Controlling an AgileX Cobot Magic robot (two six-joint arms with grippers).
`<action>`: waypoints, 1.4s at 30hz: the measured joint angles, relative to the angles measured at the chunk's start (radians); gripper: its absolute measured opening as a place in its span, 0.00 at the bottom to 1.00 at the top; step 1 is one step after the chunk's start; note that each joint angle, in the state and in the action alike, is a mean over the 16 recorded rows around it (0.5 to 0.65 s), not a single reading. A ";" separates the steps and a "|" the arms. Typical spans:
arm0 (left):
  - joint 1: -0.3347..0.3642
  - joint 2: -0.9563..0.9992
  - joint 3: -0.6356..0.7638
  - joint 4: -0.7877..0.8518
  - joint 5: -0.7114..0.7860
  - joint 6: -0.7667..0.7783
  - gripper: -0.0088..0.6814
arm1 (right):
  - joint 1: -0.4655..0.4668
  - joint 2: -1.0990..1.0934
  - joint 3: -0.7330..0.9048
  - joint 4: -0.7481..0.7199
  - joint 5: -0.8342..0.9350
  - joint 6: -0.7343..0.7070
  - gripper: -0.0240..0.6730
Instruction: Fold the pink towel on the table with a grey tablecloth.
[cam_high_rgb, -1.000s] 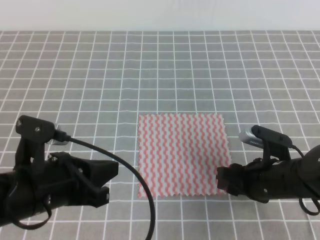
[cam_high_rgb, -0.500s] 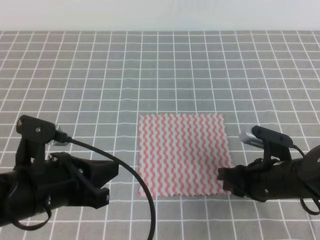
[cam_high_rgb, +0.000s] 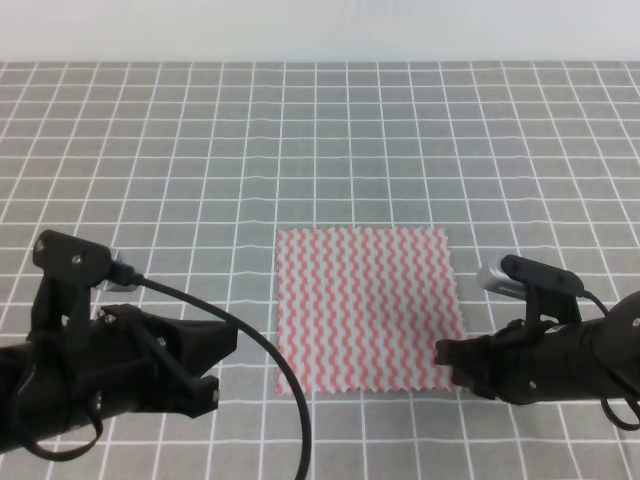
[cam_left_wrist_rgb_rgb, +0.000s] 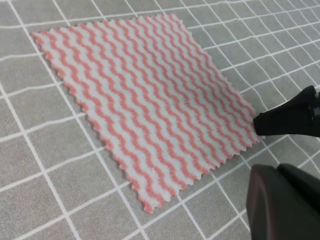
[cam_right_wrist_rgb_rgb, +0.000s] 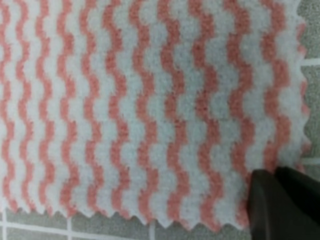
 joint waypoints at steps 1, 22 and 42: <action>0.000 0.001 0.000 0.000 -0.001 0.000 0.01 | 0.000 -0.001 0.000 0.000 0.000 0.000 0.02; 0.000 0.004 0.000 0.003 0.000 0.002 0.01 | 0.000 -0.048 0.004 -0.013 0.003 0.002 0.24; 0.000 0.005 -0.001 0.006 0.022 0.006 0.01 | -0.077 -0.042 0.003 -0.073 0.105 0.020 0.31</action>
